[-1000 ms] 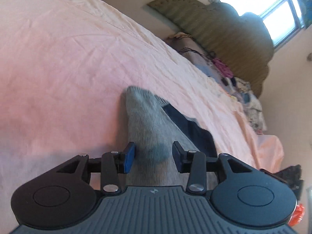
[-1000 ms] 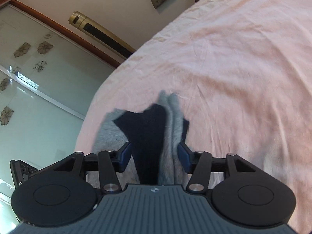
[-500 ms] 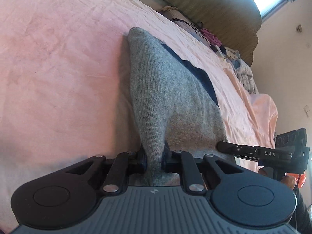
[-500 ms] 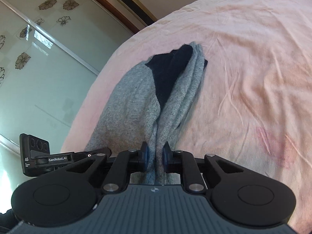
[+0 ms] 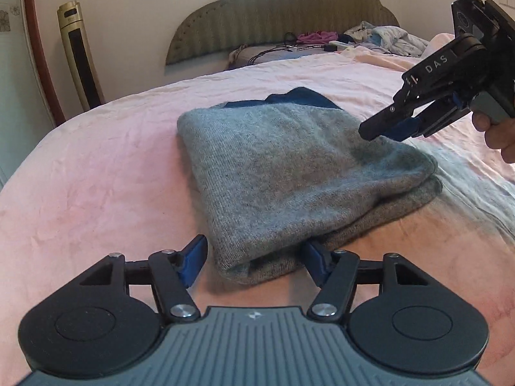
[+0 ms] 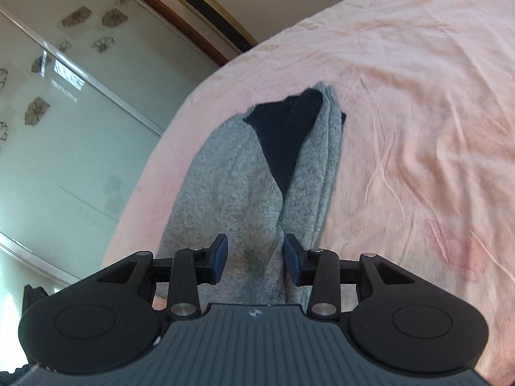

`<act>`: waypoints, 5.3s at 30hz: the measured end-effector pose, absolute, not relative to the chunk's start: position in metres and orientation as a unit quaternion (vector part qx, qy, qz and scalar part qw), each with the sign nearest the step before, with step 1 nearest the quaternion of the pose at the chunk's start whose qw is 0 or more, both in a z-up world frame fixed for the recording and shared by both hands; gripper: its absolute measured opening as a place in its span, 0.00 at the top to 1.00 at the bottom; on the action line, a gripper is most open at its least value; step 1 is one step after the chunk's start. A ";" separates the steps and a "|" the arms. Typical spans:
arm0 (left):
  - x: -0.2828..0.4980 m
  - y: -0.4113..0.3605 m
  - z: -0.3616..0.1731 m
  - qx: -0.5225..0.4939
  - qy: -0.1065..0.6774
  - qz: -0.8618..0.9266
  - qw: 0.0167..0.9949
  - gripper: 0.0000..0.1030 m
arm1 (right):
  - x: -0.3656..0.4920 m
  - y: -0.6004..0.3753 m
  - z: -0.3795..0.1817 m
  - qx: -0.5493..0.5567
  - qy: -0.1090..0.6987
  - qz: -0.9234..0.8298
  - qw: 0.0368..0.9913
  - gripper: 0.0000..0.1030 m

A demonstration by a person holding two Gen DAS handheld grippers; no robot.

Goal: Fold small clothes

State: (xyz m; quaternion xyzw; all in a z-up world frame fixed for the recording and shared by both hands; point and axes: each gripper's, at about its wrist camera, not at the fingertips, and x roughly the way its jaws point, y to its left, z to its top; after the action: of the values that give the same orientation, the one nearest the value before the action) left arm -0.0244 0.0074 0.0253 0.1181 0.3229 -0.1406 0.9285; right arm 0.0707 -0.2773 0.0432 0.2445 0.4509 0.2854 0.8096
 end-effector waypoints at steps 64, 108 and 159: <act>0.040 -0.018 0.029 0.079 0.300 -0.184 0.933 0.37 | 0.140 -0.215 0.064 0.163 0.410 0.239 0.865 0.43; -0.009 0.100 0.064 -0.159 0.392 -0.196 0.885 0.64 | 0.032 -0.298 0.064 0.213 0.433 0.262 0.836 0.38; 0.021 0.036 0.013 -0.087 0.364 -0.138 0.917 0.00 | 0.100 -0.189 0.053 0.114 0.438 0.290 0.843 0.20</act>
State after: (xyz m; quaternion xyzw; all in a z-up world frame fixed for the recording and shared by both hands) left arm 0.0205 0.0356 0.0131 -0.0870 0.3638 -0.1381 0.9170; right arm 0.0997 -0.1891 0.0525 0.1141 0.4379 0.2903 0.8432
